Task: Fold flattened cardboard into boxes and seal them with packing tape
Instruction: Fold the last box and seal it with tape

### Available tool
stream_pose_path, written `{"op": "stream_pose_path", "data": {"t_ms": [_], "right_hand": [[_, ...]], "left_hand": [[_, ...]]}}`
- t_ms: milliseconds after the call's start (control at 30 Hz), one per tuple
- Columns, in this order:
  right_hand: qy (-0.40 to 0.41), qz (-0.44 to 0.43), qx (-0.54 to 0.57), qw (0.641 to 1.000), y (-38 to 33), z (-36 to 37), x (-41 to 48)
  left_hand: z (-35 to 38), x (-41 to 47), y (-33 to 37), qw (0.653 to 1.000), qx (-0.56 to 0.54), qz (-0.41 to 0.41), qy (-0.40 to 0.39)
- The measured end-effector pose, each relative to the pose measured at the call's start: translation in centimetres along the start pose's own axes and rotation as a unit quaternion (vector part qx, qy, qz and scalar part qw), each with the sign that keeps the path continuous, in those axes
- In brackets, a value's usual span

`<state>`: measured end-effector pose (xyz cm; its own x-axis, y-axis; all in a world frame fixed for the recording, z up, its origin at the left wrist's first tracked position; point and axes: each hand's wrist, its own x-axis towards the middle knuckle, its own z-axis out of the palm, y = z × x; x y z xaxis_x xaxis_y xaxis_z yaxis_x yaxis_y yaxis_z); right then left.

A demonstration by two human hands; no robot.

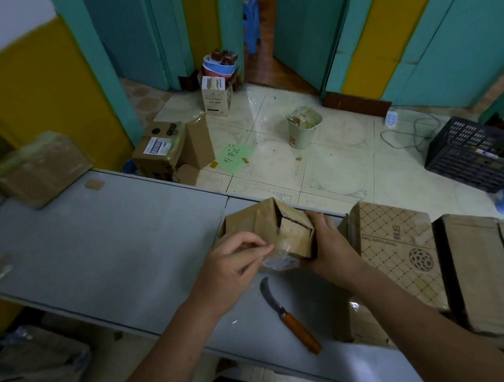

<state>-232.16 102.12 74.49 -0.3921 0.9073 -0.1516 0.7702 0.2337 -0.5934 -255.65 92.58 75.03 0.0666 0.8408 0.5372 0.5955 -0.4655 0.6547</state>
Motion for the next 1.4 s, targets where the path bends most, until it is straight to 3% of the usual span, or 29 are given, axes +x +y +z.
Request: {"op": "stream_pose_path", "data": {"t_ms": [133,200,267,367,467,567,733,833,1133,1267,1400], "right_hand": [[-0.008,-0.005,0.0,1.0,0.1,0.0,0.0],[-0.011,-0.007,0.003,1.0,0.1,-0.1,-0.1],[-0.015,-0.012,0.007,1.0,0.0,-0.1,-0.2],[-0.023,-0.013,0.013,1.0,-0.1,-0.1,-0.3],[-0.022,-0.008,0.008,1.0,-0.2,-0.2,-0.3],[-0.019,-0.001,0.004,1.0,-0.3,-0.1,-0.3],[-0.01,-0.009,-0.012,1.0,-0.2,0.0,-0.5],[-0.002,-0.011,-0.022,1.0,0.0,0.0,-0.6],[0.01,-0.016,-0.022,1.0,0.3,0.3,-0.4],[0.011,-0.016,-0.022,1.0,0.4,0.3,-0.5],[0.013,-0.014,-0.023,1.0,0.4,0.1,-0.6]], "left_hand": [[0.1,-0.2,-0.2,0.999,-0.018,-0.023,0.026],[0.2,-0.2,0.0,0.99,-0.073,-0.101,0.071],[0.2,0.3,0.2,0.958,-0.164,-0.204,0.116],[-0.1,1.2,-0.1,0.919,-0.24,-0.294,0.112],[-0.6,1.5,-0.5,0.934,-0.206,-0.287,0.05],[-0.3,1.2,-0.6,0.973,-0.103,-0.206,0.009],[0.4,1.2,-0.2,0.977,-0.017,-0.198,0.074],[0.4,1.2,-0.2,0.964,-0.038,-0.242,0.105],[1.3,0.8,-0.6,0.868,-0.17,-0.403,0.234],[1.3,1.4,-0.8,0.827,-0.264,-0.43,0.249],[0.5,1.9,-1.1,0.734,-0.393,-0.477,0.282]]}}
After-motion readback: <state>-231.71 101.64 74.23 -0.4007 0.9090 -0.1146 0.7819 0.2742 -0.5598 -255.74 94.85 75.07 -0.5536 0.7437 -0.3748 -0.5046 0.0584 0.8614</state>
